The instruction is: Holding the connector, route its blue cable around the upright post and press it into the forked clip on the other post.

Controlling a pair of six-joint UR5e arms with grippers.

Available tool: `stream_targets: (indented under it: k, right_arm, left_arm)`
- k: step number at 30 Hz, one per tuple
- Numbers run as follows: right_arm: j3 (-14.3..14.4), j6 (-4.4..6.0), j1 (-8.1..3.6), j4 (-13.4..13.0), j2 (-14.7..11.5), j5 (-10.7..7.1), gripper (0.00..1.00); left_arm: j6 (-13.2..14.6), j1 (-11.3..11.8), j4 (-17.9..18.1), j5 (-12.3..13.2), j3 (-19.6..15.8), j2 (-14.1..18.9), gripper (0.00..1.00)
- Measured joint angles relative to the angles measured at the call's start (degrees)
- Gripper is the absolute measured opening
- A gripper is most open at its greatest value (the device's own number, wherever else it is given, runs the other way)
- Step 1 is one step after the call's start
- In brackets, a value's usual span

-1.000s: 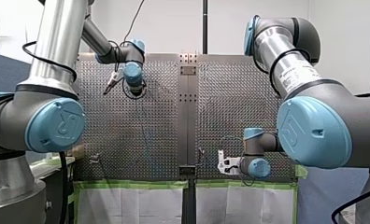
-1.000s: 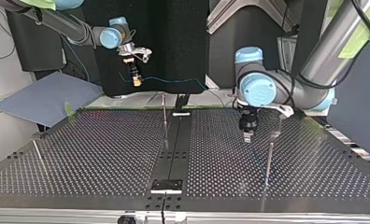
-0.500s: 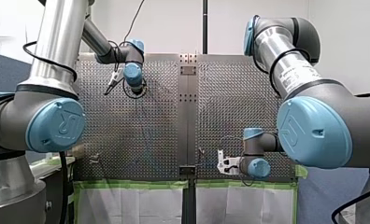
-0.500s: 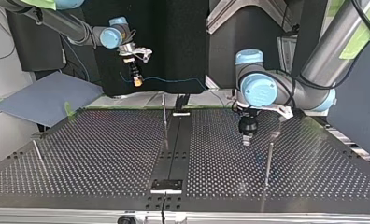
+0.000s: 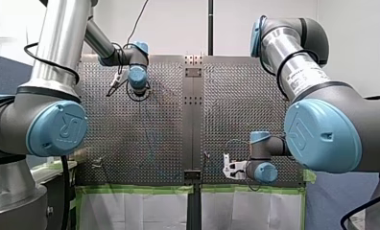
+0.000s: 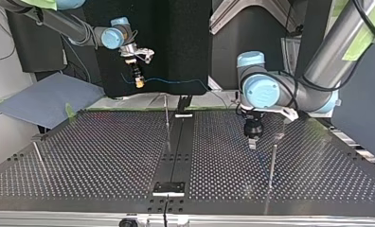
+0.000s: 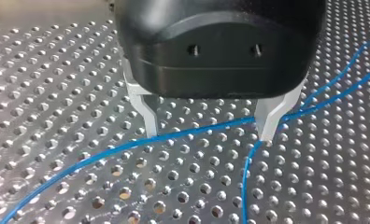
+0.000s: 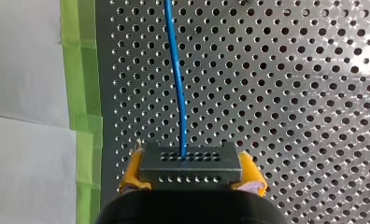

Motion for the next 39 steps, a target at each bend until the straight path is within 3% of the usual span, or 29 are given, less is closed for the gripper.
stream_targets:
  k: [18,28,34,39]
  right_arm:
    - [0.0,0.26,0.01,-0.28,0.0,-0.07,0.0]
    - [0.0,0.35,0.02,-0.31,0.0,-0.47,0.0]
    - [-0.01,0.44,0.0,-0.36,0.0,-0.7,0.0]
    - [0.0,0.66,-0.01,-0.66,0.0,-1.06,0.0]
  left_arm:
    - [9.28,-0.97,0.51,-6.24,0.01,-0.18,1.0]
    - [9.93,-1.83,-0.21,-7.57,0.02,-0.17,1.0]
    - [10.24,-2.41,-1.07,-9.61,-0.01,0.16,1.0]
    - [10.43,-2.19,0.07,-8.98,-0.02,0.08,1.0]
